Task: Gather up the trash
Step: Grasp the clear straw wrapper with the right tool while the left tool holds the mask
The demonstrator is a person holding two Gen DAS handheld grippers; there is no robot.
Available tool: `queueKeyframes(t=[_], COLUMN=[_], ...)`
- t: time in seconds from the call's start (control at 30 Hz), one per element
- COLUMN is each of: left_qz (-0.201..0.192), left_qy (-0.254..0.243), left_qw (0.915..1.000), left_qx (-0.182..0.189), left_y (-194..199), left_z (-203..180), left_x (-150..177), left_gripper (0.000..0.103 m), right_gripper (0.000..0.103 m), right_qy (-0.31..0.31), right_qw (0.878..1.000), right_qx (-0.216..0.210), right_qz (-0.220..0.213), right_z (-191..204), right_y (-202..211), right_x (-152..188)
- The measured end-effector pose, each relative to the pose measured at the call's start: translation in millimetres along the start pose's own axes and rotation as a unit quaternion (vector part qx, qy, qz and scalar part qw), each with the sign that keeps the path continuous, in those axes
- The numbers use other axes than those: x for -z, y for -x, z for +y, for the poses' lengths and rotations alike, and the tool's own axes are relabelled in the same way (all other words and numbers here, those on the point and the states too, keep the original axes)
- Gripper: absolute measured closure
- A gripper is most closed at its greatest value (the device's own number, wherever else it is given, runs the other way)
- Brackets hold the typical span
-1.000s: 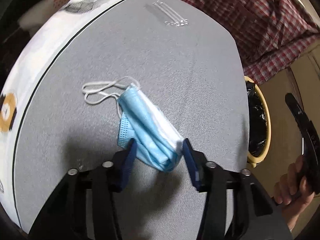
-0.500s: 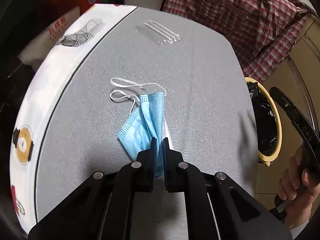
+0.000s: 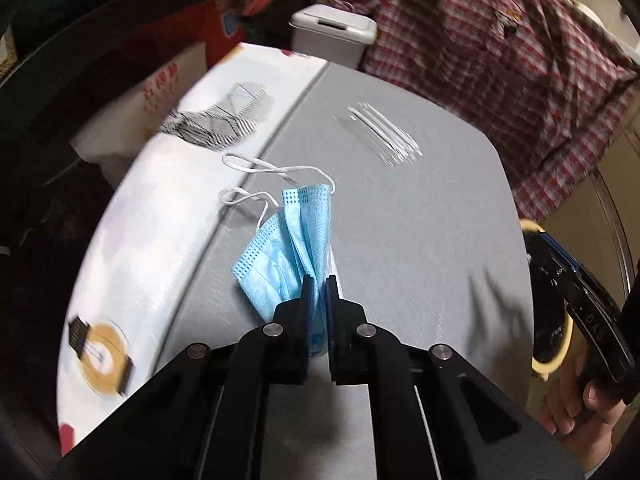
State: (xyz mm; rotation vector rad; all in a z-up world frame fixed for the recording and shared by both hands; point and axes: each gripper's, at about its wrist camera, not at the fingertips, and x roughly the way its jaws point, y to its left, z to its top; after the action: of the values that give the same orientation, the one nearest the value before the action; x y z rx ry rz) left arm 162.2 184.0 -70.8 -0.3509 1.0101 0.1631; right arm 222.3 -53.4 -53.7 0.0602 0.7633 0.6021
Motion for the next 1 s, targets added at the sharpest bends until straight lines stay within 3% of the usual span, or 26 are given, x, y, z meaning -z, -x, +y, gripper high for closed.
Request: queueKeyframes(t=[0.13, 0.43, 0.67, 0.77, 0.83, 1.0], left_qz=[0.002, 0.017, 0.05, 0.045, 0.031, 0.032], left_qy=[0.003, 0.012, 0.019, 0.029, 0.044, 0.073], left_qw=[1.0, 0.9998, 0.9979, 0.9973, 0.9972, 0.9943], left_qx=[-0.001, 0.006, 0.038, 0.051, 0.052, 0.07], left_y=[-6.0, -13.5, -24.1, -21.1, -15.4, -14.1], left_z=[9.2, 20.7, 26.4, 31.6, 38.6, 47.2], left_x=[-7.5, -14.6, -19.6, -22.2, -25.4, -25.7], left_gripper=[0.097, 0.097, 0.095, 0.076, 0.052, 0.048], right_gripper=[0.075, 0.046, 0.042, 0.042, 0.042, 0.044], right_qy=[-0.014, 0.035, 0.068, 0.08, 0.092, 0.119], right_qw=[1.0, 0.998, 0.994, 0.991, 0.989, 0.984], right_qx=[-0.01, 0.022, 0.035, 0.042, 0.046, 0.054], right_qz=[0.004, 0.042, 0.079, 0.097, 0.106, 0.121], right_z=[4.4, 22.6, 32.3, 34.2, 36.4, 42.8], right_y=[-34.8, -119.5, -162.9, -176.6, -182.0, -187.9], right_x=[-20.6, -55.3, -77.3, -78.4, -77.6, -75.7])
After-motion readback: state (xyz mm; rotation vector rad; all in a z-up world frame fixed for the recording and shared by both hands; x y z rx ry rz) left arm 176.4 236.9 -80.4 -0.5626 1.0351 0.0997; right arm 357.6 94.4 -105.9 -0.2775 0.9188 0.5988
